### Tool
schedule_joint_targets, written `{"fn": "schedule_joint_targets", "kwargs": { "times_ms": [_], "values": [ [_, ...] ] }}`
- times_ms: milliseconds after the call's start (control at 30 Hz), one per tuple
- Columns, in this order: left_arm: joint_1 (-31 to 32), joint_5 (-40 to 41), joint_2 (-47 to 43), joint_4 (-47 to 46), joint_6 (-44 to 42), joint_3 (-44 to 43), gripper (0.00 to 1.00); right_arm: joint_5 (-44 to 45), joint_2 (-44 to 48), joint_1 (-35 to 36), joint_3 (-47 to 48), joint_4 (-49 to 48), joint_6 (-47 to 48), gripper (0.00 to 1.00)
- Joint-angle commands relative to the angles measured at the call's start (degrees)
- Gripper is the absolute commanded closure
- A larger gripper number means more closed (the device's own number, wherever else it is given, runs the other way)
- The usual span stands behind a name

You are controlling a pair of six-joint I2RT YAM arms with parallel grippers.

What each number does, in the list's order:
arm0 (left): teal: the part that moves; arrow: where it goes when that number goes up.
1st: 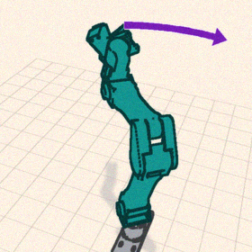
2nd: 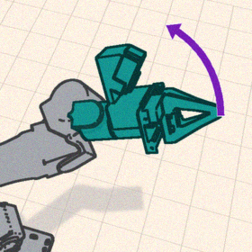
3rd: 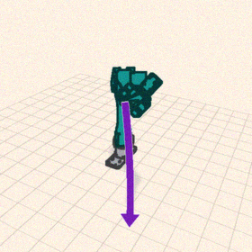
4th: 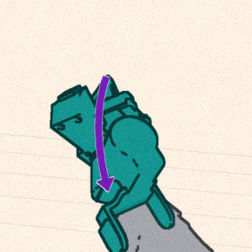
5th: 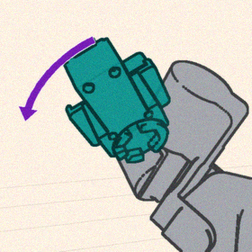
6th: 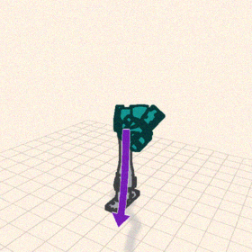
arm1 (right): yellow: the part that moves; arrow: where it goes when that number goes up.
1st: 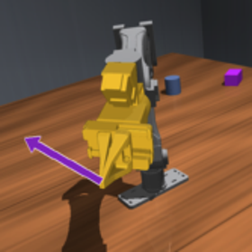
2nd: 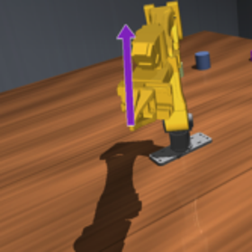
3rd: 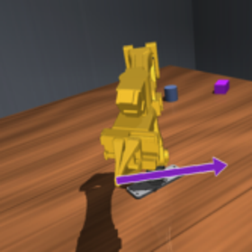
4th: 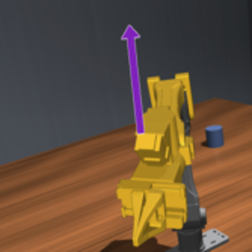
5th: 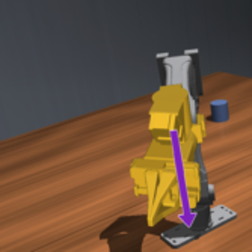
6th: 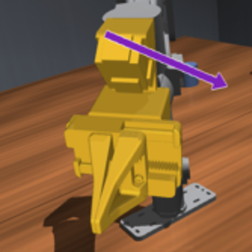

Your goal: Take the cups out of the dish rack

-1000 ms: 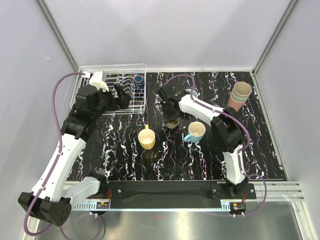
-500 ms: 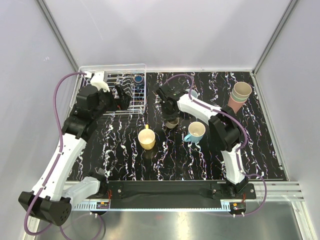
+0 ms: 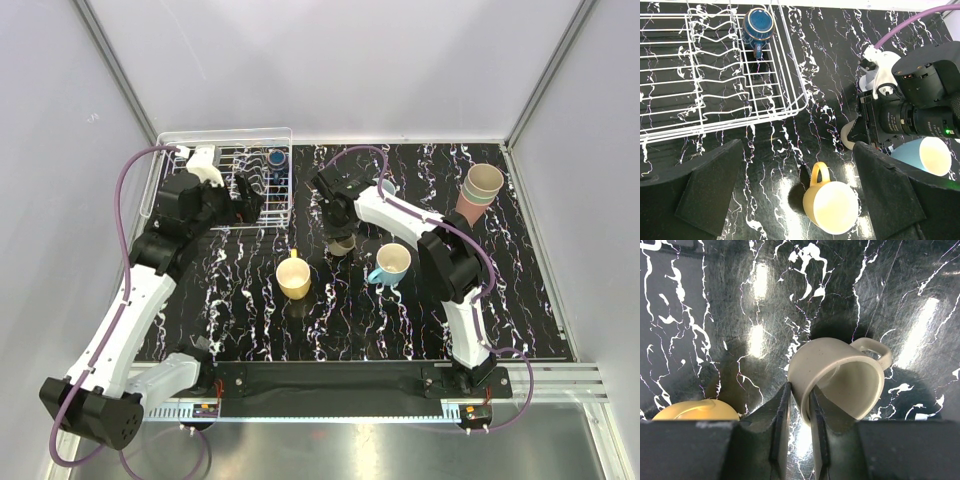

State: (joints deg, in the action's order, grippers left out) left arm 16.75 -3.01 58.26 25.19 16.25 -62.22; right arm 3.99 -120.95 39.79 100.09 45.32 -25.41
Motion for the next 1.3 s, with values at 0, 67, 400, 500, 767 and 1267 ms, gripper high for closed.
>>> {"fn": "schedule_joint_targets", "kwargs": {
  "times_ms": [0,67,400,500,767,1267],
  "values": [
    [-0.23,0.37,-0.16,-2.69,-1.48,-0.10,0.01,1.46,0.10,0.73,2.21,-0.58,-0.26,0.73],
    [-0.23,0.63,-0.25,-2.52,-1.57,-0.27,0.01,1.55,-0.17,0.81,2.74,-0.15,-0.17,0.73],
    [-0.23,0.37,1.76,-2.25,-2.97,-2.11,0.01,1.46,0.79,0.73,4.75,1.78,0.44,0.65],
    [-0.23,0.63,4.57,-0.58,-4.64,-5.62,0.01,1.90,2.55,0.73,8.18,3.98,1.67,0.62],
    [-0.23,0.28,10.37,-1.46,-10.70,-11.16,0.02,0.23,9.14,0.81,8.81,5.74,3.61,0.58],
    [-0.49,-8.67,34.18,-4.89,-39.79,-22.77,0.06,3.66,28.47,-1.12,-3.32,-1.02,8.36,0.05]
  ]
}}
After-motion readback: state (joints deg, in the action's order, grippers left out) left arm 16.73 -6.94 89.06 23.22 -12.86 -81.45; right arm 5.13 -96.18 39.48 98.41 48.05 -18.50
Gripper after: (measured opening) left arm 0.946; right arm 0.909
